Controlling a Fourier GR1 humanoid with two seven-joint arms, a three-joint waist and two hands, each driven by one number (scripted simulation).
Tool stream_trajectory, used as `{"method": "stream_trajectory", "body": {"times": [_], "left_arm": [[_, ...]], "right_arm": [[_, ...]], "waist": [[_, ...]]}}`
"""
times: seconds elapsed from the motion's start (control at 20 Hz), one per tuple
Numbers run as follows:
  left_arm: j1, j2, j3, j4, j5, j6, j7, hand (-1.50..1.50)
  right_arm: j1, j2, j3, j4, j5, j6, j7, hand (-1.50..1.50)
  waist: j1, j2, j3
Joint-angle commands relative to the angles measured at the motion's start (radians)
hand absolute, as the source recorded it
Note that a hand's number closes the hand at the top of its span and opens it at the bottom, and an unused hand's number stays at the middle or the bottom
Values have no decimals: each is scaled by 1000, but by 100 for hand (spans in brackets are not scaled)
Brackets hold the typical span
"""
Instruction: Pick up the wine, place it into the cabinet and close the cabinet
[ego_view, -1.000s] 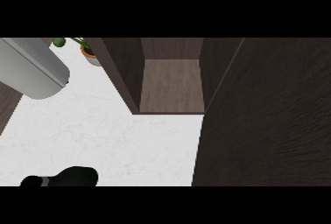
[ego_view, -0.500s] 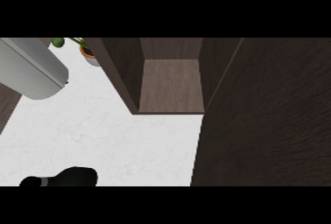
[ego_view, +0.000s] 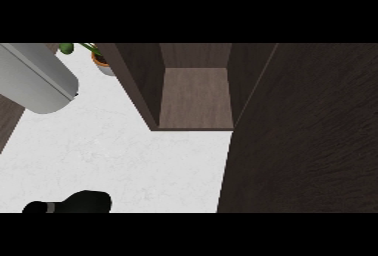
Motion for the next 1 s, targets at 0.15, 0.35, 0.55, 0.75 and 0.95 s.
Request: {"method": "stream_trajectory", "body": {"times": [0.15,0.35,0.55,0.75,0.95], "left_arm": [[15,-105,-93,89,-184,-92,-85,-150],[45,-146,-96,197,-240,-175,-157,-150],[24,-165,-102,302,-331,-221,-239,-150],[75,-180,-68,354,-335,-302,-314,-150],[48,-162,-41,417,-302,-321,-309,-150]], "right_arm": [[-49,-23,-71,-66,-95,-10,85,-150],[11,1,-47,-85,-74,-5,32,-150],[-15,11,51,-149,7,-47,117,-150],[-40,-20,-20,-138,-50,-35,133,-150],[-83,-29,-43,-133,-83,-48,167,-150]], "waist": [[0,1,0],[1,2,0],[-6,0,-1],[-1,-1,0],[-3,-1,0]]}}
